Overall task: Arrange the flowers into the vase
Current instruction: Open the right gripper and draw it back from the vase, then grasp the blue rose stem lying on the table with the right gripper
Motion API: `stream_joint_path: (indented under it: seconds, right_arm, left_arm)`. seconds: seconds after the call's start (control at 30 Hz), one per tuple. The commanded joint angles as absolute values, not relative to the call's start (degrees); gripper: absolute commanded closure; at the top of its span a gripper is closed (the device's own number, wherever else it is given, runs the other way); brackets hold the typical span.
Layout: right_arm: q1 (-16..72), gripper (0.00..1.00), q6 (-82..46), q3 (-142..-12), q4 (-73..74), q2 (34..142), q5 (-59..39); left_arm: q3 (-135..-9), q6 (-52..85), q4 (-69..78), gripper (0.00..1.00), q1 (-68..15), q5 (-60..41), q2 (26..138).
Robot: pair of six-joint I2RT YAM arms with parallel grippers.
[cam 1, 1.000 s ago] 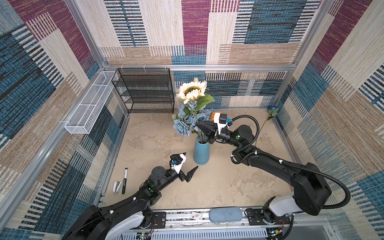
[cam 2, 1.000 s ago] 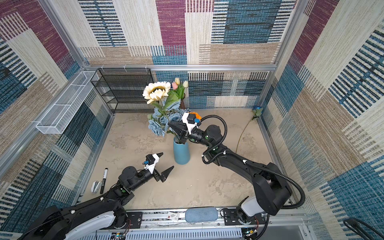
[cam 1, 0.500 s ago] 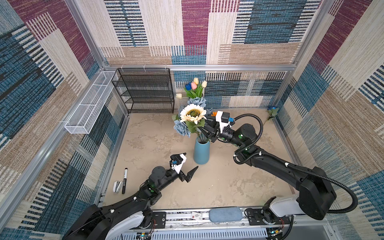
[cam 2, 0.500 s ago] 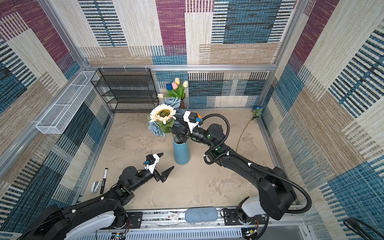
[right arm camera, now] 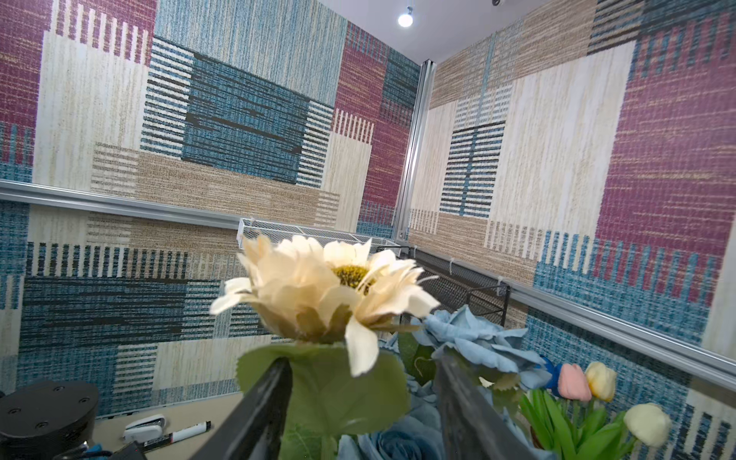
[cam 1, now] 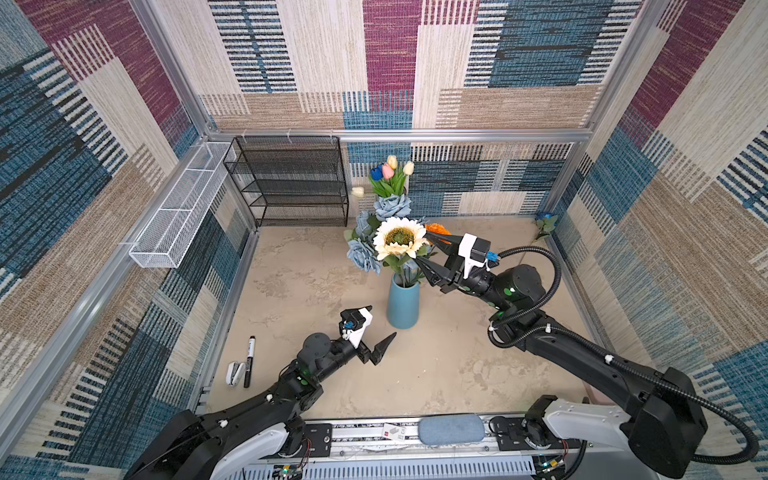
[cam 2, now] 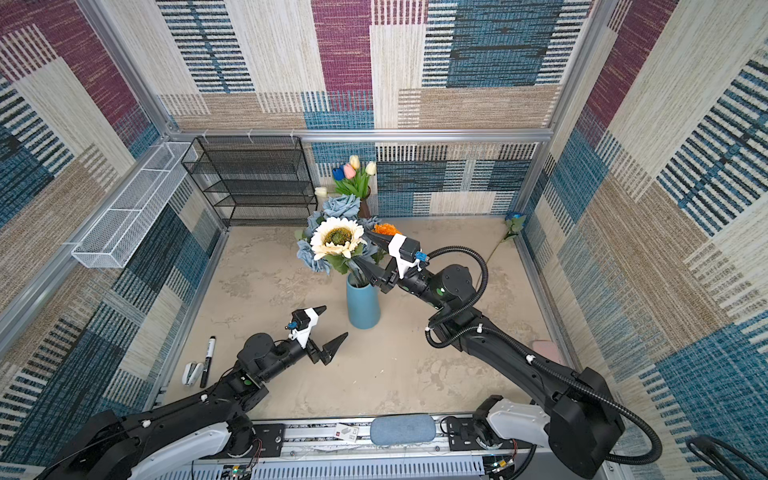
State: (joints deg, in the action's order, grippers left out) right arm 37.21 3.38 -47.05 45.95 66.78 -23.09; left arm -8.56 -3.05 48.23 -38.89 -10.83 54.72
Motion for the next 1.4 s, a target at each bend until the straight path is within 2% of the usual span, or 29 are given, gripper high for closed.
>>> stream_joint_path:
  seconds: [0.0, 0.1, 0.23, 0.37, 0.47, 0.6, 0.73, 0.83, 1.03, 1.2, 1.37]
  right_arm:
    - [37.2, 0.37, 5.6, -44.8, 49.7, 63.3, -16.7]
    - [37.2, 0.3, 5.9, -41.9, 52.2, 59.5, -10.9]
    - [37.2, 0.3, 8.1, -42.3, 48.6, 57.2, -7.9]
    - [35.6, 0.24, 8.8, -43.8, 44.2, 56.7, 4.4]
    - [29.3, 0.23, 2.2, -50.5, 31.6, 59.5, 10.8]
    - [16.9, 0.22, -10.6, -55.4, 17.0, 63.6, 10.0]
    - [8.1, 0.22, -15.9, -58.2, 5.3, 70.0, 9.8]
    - [1.9, 0.24, -17.9, -60.4, -1.4, 77.6, 4.2]
    - [-4.2, 0.44, -17.8, -67.3, -13.4, 94.5, -1.5]
    - [-6.4, 0.5, -17.4, -71.1, -17.5, 103.0, 1.2]
    - [-9.5, 0.51, -17.3, -72.3, -17.3, 107.0, 3.6]
  left_arm:
    - [-8.5, -3.8, 50.9, 0.01, -38.9, -11.0, 54.1]
    - [-8.5, -3.8, 50.8, 0.01, -38.9, -10.7, 54.0]
    - [-8.5, -3.6, 51.5, 0.01, -38.9, -11.2, 54.8]
    - [-8.3, -3.6, 52.7, 0.01, -38.9, -11.5, 55.3]
    - [-8.3, -3.7, 51.9, 0.01, -38.9, -11.1, 54.8]
    - [-8.3, -3.7, 53.0, 0.01, -38.9, -12.2, 55.6]
    - [-9.0, -4.0, 52.2, 0.01, -38.9, -12.2, 56.8]
    - [-9.1, -3.8, 54.7, 0.01, -38.9, -13.5, 59.1]
    - [-9.7, -3.3, 55.3, 0.01, -38.9, -14.9, 60.6]
    - [-9.6, -3.7, 54.4, 0.01, -38.9, -14.6, 59.7]
    - [-9.5, -4.1, 52.9, 0.01, -38.9, -14.2, 58.2]
